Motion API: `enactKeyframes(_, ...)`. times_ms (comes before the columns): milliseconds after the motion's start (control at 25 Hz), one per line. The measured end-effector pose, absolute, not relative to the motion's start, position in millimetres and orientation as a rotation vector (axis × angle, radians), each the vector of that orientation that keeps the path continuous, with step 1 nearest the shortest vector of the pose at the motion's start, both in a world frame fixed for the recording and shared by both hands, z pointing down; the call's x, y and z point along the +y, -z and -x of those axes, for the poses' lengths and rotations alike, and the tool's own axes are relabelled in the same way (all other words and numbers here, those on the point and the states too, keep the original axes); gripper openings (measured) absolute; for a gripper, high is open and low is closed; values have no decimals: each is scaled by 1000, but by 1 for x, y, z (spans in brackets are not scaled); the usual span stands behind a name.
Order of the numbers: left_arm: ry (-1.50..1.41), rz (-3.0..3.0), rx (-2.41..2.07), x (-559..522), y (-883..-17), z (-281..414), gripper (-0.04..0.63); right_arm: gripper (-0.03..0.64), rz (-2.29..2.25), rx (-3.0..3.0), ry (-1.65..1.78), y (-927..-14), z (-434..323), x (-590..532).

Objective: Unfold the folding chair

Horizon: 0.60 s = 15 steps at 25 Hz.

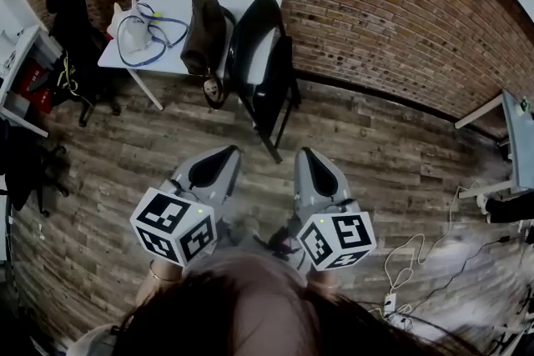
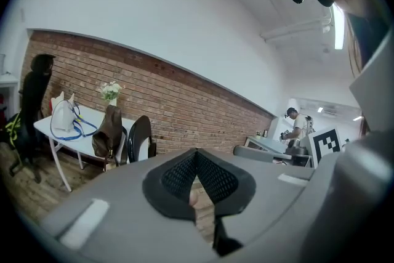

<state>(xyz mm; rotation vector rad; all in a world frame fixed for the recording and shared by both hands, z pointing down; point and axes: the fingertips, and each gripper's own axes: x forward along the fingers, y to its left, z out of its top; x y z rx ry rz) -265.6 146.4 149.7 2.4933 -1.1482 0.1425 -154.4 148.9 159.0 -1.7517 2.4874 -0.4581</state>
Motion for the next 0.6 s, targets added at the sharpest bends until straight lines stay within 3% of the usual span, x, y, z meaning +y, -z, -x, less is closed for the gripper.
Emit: enactKeyframes(600,-156,-2508,-1172,108,-146,255,2,-6,1725,2440,498,-162,135,111)
